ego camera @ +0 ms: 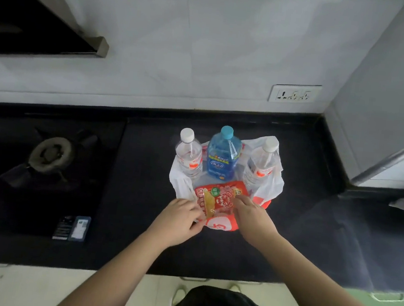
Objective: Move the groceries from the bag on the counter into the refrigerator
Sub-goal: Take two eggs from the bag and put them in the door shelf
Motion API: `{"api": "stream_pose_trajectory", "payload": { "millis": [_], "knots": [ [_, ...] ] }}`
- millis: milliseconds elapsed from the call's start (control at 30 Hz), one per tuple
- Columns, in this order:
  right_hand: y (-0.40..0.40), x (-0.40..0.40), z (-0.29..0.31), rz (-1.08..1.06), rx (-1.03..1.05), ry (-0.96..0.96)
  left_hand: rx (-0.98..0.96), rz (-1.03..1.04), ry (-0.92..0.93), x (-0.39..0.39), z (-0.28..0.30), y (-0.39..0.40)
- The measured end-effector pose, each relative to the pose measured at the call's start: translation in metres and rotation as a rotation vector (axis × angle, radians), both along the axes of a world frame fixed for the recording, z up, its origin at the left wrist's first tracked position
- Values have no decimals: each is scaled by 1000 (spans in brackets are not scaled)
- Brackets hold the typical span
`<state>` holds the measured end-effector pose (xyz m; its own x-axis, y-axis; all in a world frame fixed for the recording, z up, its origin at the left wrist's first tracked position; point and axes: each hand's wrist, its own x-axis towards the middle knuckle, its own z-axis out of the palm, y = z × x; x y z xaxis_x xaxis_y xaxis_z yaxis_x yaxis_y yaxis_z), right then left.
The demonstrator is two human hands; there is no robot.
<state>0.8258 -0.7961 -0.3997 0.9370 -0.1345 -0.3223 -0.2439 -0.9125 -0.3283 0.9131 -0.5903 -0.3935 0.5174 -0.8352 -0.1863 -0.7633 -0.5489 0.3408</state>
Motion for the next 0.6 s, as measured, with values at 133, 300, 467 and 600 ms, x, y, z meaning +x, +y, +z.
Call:
{"api": "stream_pose_trajectory", "payload": {
  "millis": [133, 300, 467, 600],
  "knots": [
    [-3, 4, -5, 5, -24, 7, 37, 44, -33, -4, -4, -3],
    [-8, 4, -13, 29, -79, 91, 67, 76, -50, -7, -12, -9],
    [-13, 4, -24, 66, -130, 172, 121, 134, 25, 0, -13, -25],
    [-18, 1, -26, 4, -117, 153, 66, 65, -38, 6, -15, -44]
  ]
}}
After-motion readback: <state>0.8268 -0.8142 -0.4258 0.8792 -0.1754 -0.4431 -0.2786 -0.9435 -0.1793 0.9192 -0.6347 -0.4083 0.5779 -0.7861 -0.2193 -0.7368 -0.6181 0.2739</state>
